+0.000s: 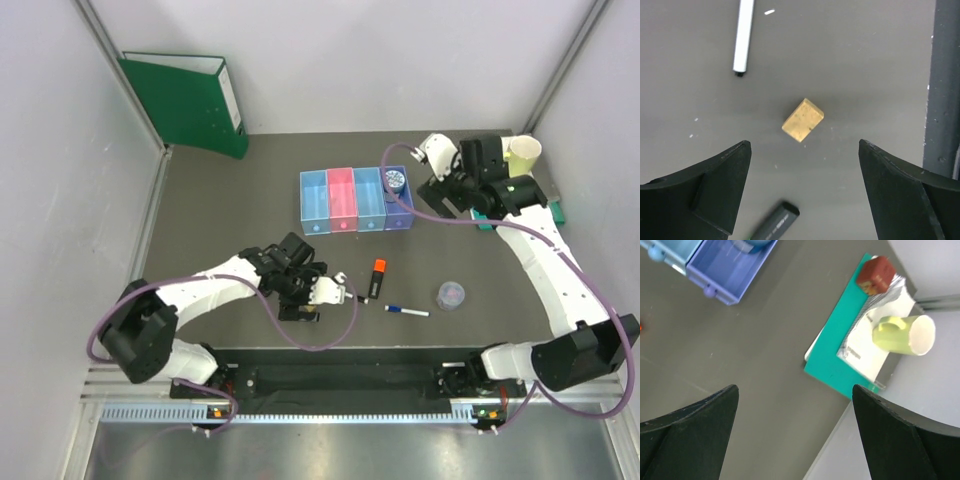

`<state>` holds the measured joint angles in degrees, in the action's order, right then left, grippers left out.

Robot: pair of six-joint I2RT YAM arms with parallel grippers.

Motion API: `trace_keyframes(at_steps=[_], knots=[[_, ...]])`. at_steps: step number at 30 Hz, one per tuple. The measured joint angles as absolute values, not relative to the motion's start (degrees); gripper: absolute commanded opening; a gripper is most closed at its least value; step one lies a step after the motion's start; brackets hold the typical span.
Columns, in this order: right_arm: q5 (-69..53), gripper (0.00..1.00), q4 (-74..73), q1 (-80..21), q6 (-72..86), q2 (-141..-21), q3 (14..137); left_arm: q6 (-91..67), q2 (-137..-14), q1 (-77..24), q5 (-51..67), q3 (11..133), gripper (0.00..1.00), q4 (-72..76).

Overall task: Sort the stationery into containers
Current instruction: Pick up the stationery from the center of the board.

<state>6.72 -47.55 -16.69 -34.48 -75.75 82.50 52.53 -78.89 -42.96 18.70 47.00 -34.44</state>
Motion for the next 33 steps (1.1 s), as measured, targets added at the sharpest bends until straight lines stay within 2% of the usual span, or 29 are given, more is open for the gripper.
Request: trace_keyframes(at_steps=[6,7,10,11,15,20,21,22,33], knots=[[6.57,0.95,-49.52,-16.1,-33.95,-73.93,80.07,54.0,-86.48,-43.11,18.04,48.16,0.86,-32.36],[6.42,0.95,-49.5,-15.92,-33.82,-73.56,80.07,54.26,-87.5,-43.11,17.82,48.31,0.82,-31.68],[6.2,0.95,-49.54,-15.62,-33.61,-72.69,80.03,54.78,-88.62,-43.13,17.67,48.8,0.69,-30.65],[6.09,0.95,-49.54,-15.55,-33.47,-72.49,80.03,55.07,-88.71,-43.13,17.58,48.9,0.6,-30.11],[5.19,0.95,-49.17,-15.29,-33.45,-71.92,78.17,55.42,-89.49,-43.13,17.54,49.36,0.39,-29.41],[2.46,1.0,-51.66,-15.2,-35.64,-70.96,68.34,55.2,-89.6,-43.13,17.41,49.65,0.21,-28.64],[1.8,1.0,-52.38,-15.2,-36.18,-70.96,65.73,55.0,-89.6,-43.13,17.32,49.87,0.05,-28.69],[1.3,1.0,-53.15,-15.16,-36.75,-70.96,63.18,54.65,-89.6,-43.16,17.28,50.19,0.0,-28.73],[-3.79,1.0,-57.49,-15.14,-38.65,-69.89,52.93,48.27,-89.52,-43.18,15.38,61.71,0.0,-33.43]])
